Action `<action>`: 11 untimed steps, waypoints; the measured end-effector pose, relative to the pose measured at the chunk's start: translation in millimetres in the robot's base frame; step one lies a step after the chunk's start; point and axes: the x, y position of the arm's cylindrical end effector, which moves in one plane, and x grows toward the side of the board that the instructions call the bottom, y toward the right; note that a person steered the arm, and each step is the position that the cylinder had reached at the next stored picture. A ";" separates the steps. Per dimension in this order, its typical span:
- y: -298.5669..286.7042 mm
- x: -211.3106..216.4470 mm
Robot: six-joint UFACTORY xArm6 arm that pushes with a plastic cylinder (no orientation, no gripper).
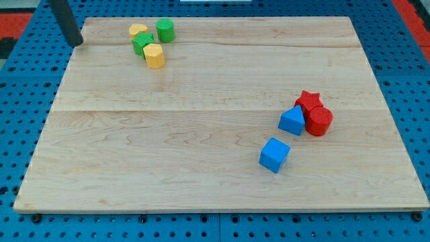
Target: Place the yellow blocks with green star in a horizontal line
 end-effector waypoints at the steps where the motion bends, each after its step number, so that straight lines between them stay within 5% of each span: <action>1: 9.7 -12.9; 5: 130.3 -24.6; 8: 289.3 83.8; 11: 279.2 71.5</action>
